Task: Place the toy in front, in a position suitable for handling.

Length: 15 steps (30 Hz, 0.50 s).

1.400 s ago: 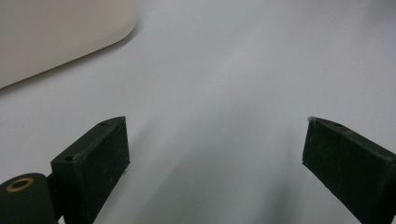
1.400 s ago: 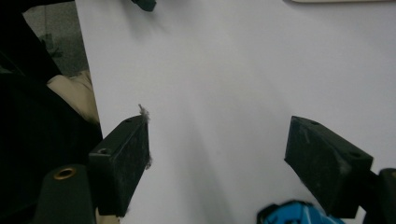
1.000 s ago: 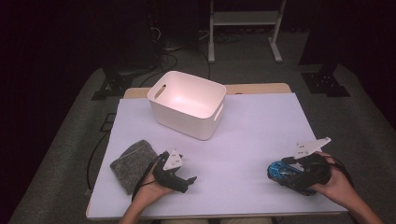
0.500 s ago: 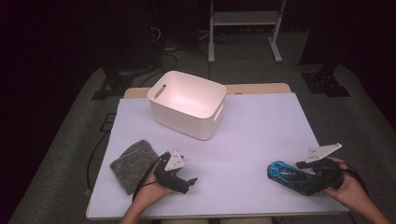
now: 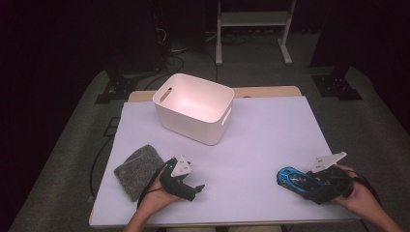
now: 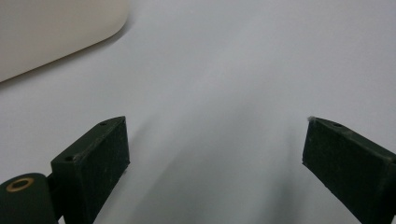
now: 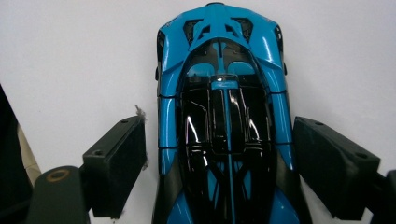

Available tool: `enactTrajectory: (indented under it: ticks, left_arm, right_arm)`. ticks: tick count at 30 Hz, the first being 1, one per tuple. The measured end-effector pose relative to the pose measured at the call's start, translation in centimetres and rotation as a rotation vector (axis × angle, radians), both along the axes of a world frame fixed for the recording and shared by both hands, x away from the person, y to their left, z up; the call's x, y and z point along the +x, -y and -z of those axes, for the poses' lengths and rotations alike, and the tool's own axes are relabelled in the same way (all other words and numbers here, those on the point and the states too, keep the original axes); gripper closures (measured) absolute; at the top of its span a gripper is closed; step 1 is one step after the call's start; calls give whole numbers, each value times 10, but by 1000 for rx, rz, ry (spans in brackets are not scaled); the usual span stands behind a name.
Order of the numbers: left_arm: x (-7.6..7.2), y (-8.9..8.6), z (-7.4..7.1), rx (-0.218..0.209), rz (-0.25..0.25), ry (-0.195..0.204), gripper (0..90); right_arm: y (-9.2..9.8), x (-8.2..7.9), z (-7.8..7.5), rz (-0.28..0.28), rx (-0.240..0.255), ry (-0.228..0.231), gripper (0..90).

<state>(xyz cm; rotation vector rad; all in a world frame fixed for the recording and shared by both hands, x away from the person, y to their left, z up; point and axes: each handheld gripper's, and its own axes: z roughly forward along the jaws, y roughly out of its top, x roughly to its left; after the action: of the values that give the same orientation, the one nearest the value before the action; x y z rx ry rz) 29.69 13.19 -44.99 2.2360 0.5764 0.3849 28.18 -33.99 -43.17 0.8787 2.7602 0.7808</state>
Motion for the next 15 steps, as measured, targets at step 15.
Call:
enactTrajectory:
  ticks: [15]
  left_arm:
    - [1,-2,0,-6,-3,-6,68]
  right_arm:
    - [-14,8,7,-33,-97,-29,173]
